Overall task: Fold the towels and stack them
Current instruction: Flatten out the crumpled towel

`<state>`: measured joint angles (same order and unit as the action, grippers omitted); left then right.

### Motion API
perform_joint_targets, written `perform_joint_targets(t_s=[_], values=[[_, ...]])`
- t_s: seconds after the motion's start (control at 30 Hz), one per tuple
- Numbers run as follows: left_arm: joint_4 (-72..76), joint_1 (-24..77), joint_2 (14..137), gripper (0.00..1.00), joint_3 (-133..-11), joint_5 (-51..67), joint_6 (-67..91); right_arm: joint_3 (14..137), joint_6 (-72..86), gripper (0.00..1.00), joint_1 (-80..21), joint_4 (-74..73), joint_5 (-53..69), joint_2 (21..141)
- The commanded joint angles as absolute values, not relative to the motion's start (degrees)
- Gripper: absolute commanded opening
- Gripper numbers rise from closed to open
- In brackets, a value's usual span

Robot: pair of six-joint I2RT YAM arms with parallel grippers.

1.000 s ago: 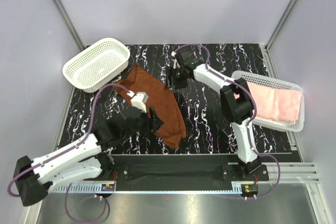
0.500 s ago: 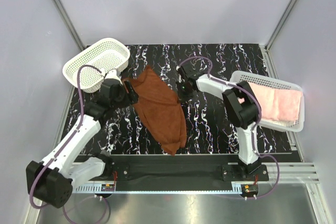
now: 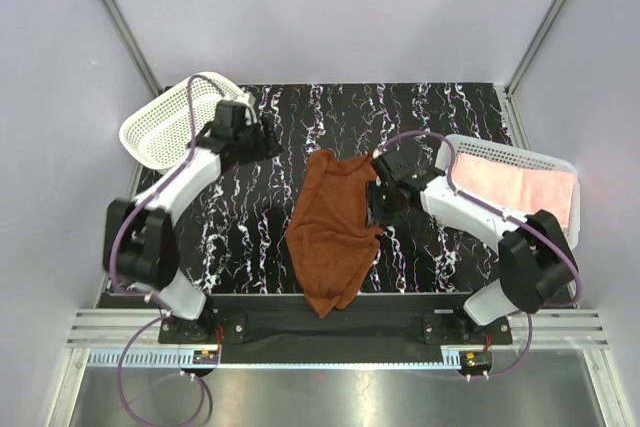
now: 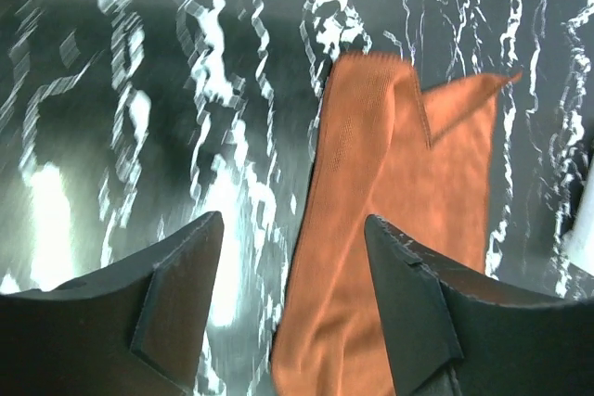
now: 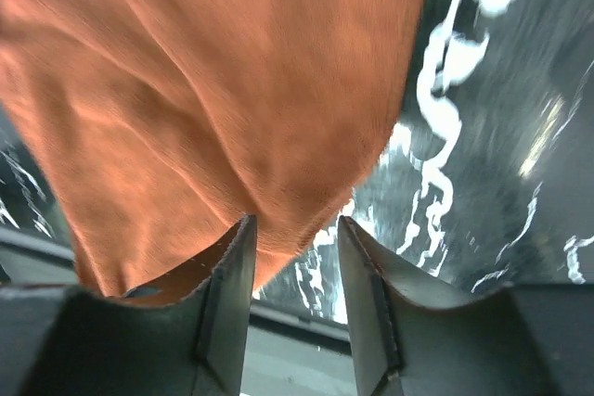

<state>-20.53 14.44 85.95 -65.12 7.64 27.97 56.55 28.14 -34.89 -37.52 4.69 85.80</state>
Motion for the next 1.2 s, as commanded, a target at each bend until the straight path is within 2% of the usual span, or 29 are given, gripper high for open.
perform_joint_targets(t_s=[0.0,0.13,0.37,0.43,0.47,0.7,0.9,1.07,1.17], values=[[-16.79,14.41,95.60,0.66,-72.49,14.32,23.03,65.46,24.54,0.48,-34.63,-34.19,0.44,87.44],[-16.61,14.41,107.19,0.60,-79.88,22.39,18.91,80.46,13.47,0.48,-28.68,-32.87,1.22,97.54],[-16.43,15.38,118.98,0.57,-88.31,26.18,18.37,100.53,-2.43,0.48,-20.84,-37.95,8.96,118.00],[-16.61,15.99,120.57,0.56,-89.64,26.89,18.28,104.39,-5.52,0.48,-19.87,-40.07,9.84,120.75],[-15.65,16.78,122.67,0.56,-90.69,27.94,18.11,104.67,-11.45,0.49,-18.21,-39.12,10.63,123.46],[-14.77,17.40,126.73,0.55,-93.33,29.97,18.28,106.87,-16.34,0.51,-13.01,-39.19,21.16,127.87],[-15.38,17.75,128.32,0.52,-94.04,29.09,17.23,111.71,-21.26,0.50,-11.95,-41.40,24.95,133.50],[-17.05,17.67,129.37,0.45,-96.24,27.25,15.65,114.86,-23.73,0.50,-11.87,-42.10,28.30,135.52],[-17.67,17.58,129.90,0.36,-97.29,26.90,15.56,116.71,-24.78,0.50,-11.87,-43.59,30.84,136.40]])
